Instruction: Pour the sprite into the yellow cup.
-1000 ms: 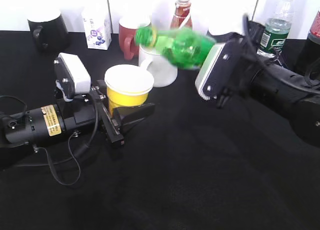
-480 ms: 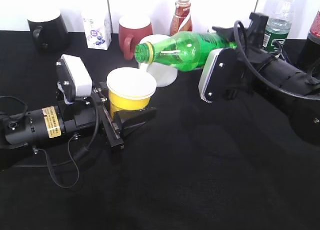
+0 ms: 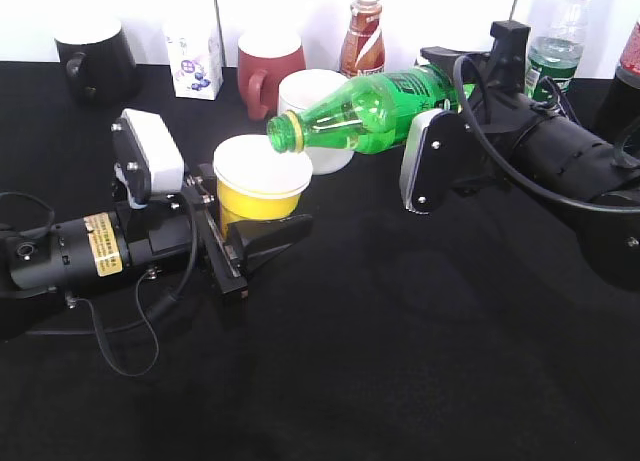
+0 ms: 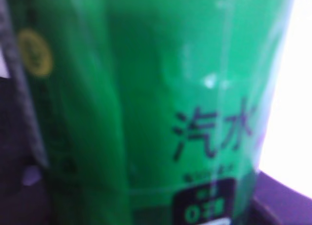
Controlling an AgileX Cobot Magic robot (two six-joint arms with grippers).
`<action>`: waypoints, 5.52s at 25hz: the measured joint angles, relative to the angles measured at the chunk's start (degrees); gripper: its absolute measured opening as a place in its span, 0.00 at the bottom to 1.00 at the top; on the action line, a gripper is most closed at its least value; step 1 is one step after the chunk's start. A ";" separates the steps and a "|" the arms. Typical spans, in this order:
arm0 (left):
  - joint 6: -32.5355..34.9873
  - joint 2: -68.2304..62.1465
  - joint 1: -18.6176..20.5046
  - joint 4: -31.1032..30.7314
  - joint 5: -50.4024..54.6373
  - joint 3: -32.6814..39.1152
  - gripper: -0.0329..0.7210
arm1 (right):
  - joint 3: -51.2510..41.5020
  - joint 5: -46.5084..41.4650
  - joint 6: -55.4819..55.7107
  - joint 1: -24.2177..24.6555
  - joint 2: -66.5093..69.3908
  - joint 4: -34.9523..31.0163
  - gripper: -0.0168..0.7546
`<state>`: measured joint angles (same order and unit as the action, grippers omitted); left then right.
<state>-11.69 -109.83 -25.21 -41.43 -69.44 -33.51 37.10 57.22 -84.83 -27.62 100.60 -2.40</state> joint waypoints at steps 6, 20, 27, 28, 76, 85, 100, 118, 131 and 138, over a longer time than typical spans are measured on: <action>0.00 0.00 0.00 -0.05 0.00 0.00 0.66 | 0.00 1.71 -2.02 0.00 0.00 -1.12 0.59; 0.04 0.00 0.00 -0.18 0.36 0.00 0.66 | 0.00 2.54 -5.01 0.00 0.00 -2.36 0.59; 0.04 -0.03 0.00 -0.08 0.36 0.00 0.66 | 0.00 2.44 -4.31 0.00 0.00 -2.36 0.59; 0.04 -0.03 0.00 -0.08 0.40 0.00 0.66 | 0.00 2.33 -2.49 0.00 0.00 -2.31 0.59; 3.17 -23.80 22.08 19.64 6.02 -30.79 0.83 | 0.00 5.99 79.17 0.00 0.00 -1.04 0.59; 3.04 -6.19 22.08 20.64 17.87 -11.60 0.84 | 0.00 5.92 79.17 0.00 0.00 -7.79 0.58; 0.10 38.00 10.93 20.95 58.09 -0.54 0.82 | 10.35 7.63 80.57 12.54 19.39 -10.85 0.58; -0.01 46.66 10.06 28.27 73.38 -0.50 0.82 | -6.31 -24.01 81.25 12.49 -9.99 -8.78 0.81; 7.56 79.25 -2.36 52.93 139.10 -10.36 0.82 | 6.76 -119.73 86.52 12.49 -69.75 2.79 0.79; 7.71 101.11 -2.36 42.61 138.38 -0.39 0.82 | -3.79 -124.78 87.02 12.49 -100.74 2.40 0.79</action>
<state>-3.98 -8.71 -27.57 1.17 68.93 -33.91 33.31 -67.56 2.19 -15.13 -0.15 0.00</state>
